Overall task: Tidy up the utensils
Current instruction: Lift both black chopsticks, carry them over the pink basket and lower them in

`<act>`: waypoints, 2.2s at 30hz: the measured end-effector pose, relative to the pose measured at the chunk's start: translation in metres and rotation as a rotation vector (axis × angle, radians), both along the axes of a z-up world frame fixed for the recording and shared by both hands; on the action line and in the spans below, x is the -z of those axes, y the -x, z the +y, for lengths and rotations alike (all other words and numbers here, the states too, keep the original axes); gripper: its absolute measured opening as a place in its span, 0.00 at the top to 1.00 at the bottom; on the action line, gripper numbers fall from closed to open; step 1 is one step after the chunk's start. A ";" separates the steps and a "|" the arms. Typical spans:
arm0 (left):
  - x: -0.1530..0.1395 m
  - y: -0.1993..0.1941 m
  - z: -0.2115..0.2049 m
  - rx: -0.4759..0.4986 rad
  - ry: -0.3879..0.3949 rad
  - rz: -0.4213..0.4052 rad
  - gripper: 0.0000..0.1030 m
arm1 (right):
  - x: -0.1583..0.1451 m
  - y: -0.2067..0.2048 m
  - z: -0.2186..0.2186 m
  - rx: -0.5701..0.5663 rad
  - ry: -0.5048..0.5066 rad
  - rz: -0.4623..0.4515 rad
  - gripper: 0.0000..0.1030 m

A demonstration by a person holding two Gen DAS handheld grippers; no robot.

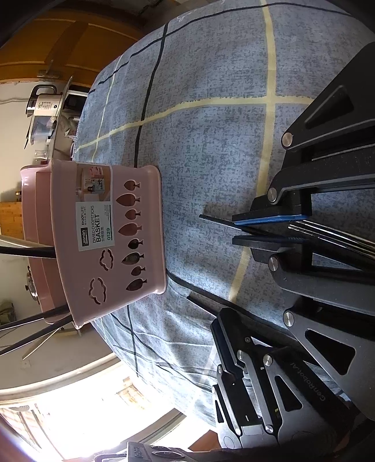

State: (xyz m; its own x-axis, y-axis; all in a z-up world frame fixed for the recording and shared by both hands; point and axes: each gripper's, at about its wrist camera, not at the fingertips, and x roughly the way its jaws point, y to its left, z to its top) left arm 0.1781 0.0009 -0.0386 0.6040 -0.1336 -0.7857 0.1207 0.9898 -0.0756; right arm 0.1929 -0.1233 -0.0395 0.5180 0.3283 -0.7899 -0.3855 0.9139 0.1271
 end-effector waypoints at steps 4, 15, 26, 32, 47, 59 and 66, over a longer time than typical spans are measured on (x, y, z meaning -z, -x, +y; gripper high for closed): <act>-0.003 0.006 0.004 -0.005 0.037 0.002 0.93 | -0.013 0.007 -0.005 -0.012 -0.040 -0.031 0.93; -0.051 0.025 0.010 0.000 0.086 -0.111 0.94 | -0.060 0.021 -0.019 -0.015 -0.141 -0.134 0.94; -0.118 0.034 0.022 0.011 0.100 -0.285 0.95 | -0.118 0.027 -0.025 -0.020 -0.187 -0.297 0.94; -0.137 0.034 0.026 0.014 0.102 -0.345 0.95 | -0.136 0.025 -0.027 -0.019 -0.194 -0.350 0.95; -0.148 0.046 0.021 0.037 0.118 -0.385 0.95 | -0.149 0.041 -0.034 -0.030 -0.205 -0.393 0.95; -0.150 0.057 0.020 0.048 0.094 -0.354 0.95 | -0.149 0.046 -0.035 -0.044 -0.178 -0.392 0.95; -0.149 0.065 0.024 0.051 0.094 -0.332 0.95 | -0.149 0.053 -0.037 -0.052 -0.160 -0.386 0.95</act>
